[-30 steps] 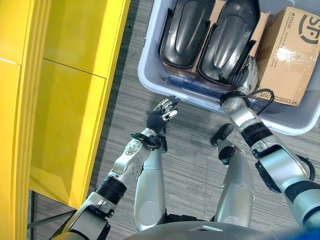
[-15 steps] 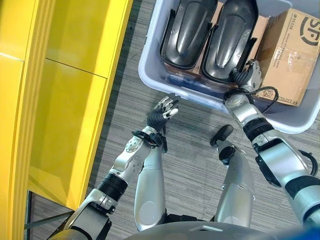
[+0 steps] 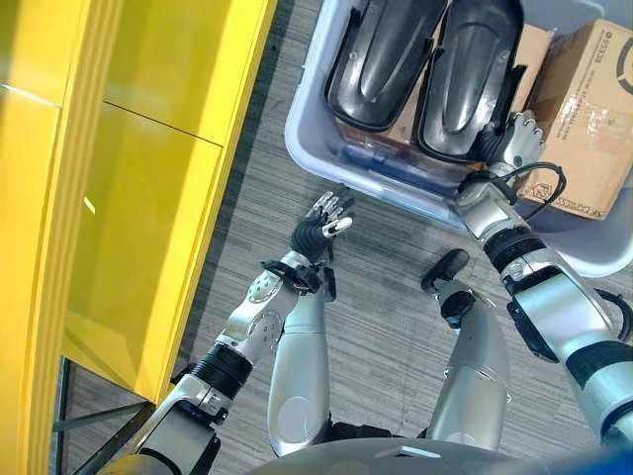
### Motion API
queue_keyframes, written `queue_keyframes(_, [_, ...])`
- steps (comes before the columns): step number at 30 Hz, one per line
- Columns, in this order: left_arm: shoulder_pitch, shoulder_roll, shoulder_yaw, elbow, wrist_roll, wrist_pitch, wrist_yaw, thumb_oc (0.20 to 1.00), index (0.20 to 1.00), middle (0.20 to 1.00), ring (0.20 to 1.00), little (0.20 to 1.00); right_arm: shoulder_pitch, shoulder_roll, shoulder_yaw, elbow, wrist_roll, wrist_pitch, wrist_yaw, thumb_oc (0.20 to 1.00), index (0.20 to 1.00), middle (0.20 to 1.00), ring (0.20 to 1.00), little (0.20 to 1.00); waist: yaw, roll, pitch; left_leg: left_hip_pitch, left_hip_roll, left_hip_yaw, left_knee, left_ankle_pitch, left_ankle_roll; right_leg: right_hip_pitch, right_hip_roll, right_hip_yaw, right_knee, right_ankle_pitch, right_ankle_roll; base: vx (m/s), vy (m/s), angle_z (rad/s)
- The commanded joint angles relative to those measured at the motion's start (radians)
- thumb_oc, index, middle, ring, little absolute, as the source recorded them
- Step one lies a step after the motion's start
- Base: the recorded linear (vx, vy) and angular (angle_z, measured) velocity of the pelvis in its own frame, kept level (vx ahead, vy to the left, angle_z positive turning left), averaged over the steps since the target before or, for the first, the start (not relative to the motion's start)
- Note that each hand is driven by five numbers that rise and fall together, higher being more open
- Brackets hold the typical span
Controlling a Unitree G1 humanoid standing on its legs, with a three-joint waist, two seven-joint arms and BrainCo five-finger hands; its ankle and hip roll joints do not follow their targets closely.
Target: Move parts from the plastic box to the shelf.
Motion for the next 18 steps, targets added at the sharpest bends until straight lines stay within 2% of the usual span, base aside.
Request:
queue_keyframes(1, [-0.005,0.02,-0.035,-0.091,-0.012,-0.051,-0.06,1.0,1.0,1.0,1.0,1.0,0.107,0.006,-0.001,0.013,0.047,-0.181,-0.028,0.2,0.2,0.2,0.2,0.2,0.024,0.071,0.061,0.047,-0.036,0.084,-0.056,-0.014,0.037,0.059,-0.011,0.063,-0.001,0.04,0.14,-0.02,-0.123,-0.08])
queue_keyframes(2, [0.019,0.034,-0.022,-0.098,-0.014,-0.055,-0.077,1.0,1.0,1.0,1.0,1.0,0.145,-0.03,-0.028,-0.044,0.036,-0.245,-0.057,0.2,0.2,0.2,0.2,0.2,0.01,0.059,0.061,0.114,-0.022,0.102,-0.075,-0.018,0.031,0.118,-0.007,0.059,-0.042,0.046,0.146,-0.01,-0.105,-0.11])
queue_keyframes(4, [0.043,0.047,-0.011,-0.116,-0.011,-0.055,-0.076,1.0,1.0,1.0,1.0,1.0,0.181,-0.06,-0.058,-0.101,0.032,-0.29,-0.077,0.2,0.2,0.2,0.2,0.2,-0.003,0.048,0.061,0.167,-0.011,0.116,-0.09,-0.022,0.027,0.164,-0.003,0.059,-0.074,0.052,0.149,0.01,-0.073,-0.18])
queue_keyframes(6, [0.088,0.066,0.018,-0.154,-0.022,-0.054,-0.072,1.0,1.0,1.0,1.0,1.0,0.245,-0.101,-0.108,-0.236,0.034,-0.32,-0.093,0.2,0.2,0.2,0.2,0.2,-0.025,0.03,0.061,0.258,0.009,0.14,-0.117,-0.025,0.02,0.24,0.003,0.062,-0.118,0.052,0.159,0.02,-0.063,-0.3])
queue_keyframes(7, [0.091,0.068,0.02,-0.157,-0.022,-0.054,-0.071,1.0,1.0,1.0,1.0,1.0,0.252,-0.102,-0.113,-0.245,0.035,-0.315,-0.088,0.2,0.2,0.2,0.2,0.2,-0.026,0.028,0.061,0.265,0.009,0.141,-0.12,-0.025,0.019,0.246,0.004,0.062,-0.122,0.052,0.159,0.02,-0.075,-0.29])
queue_keyframes(9, [0.118,0.078,0.044,-0.181,-0.016,-0.051,-0.067,1.0,1.0,1.0,1.0,1.0,0.303,-0.11,-0.162,-0.324,0.046,-0.35,-0.083,0.2,0.2,0.2,0.2,0.2,-0.04,0.018,0.061,0.343,0.015,0.152,-0.145,-0.028,0.018,0.314,0.007,0.066,-0.149,0.047,0.166,0.03,-0.053,-0.2])
queue_keyframes(15, [0.142,0.096,0.073,-0.202,-0.009,-0.029,-0.067,1.0,1.0,1.0,1.0,1.0,0.331,-0.1,-0.227,-0.417,0.063,-0.357,-0.05,0.2,0.2,0.2,0.2,0.2,-0.049,0.012,0.061,0.471,0.013,0.164,-0.187,-0.025,0.015,0.446,0.016,0.057,-0.196,0.04,0.169,0.04,-0.031,-0.15])
queue_keyframes(18, [0.168,0.105,0.101,-0.203,-0.002,-0.021,-0.076,1.0,1.0,1.0,1.0,1.0,0.35,-0.076,-0.26,-0.445,0.121,-0.322,-0.003,0.2,0.2,0.2,0.2,0.2,-0.056,0.007,0.061,0.581,0.017,0.17,-0.229,-0.014,0.009,0.57,0.038,0.047,-0.245,0.038,0.161,0.09,-0.036,-0.09])
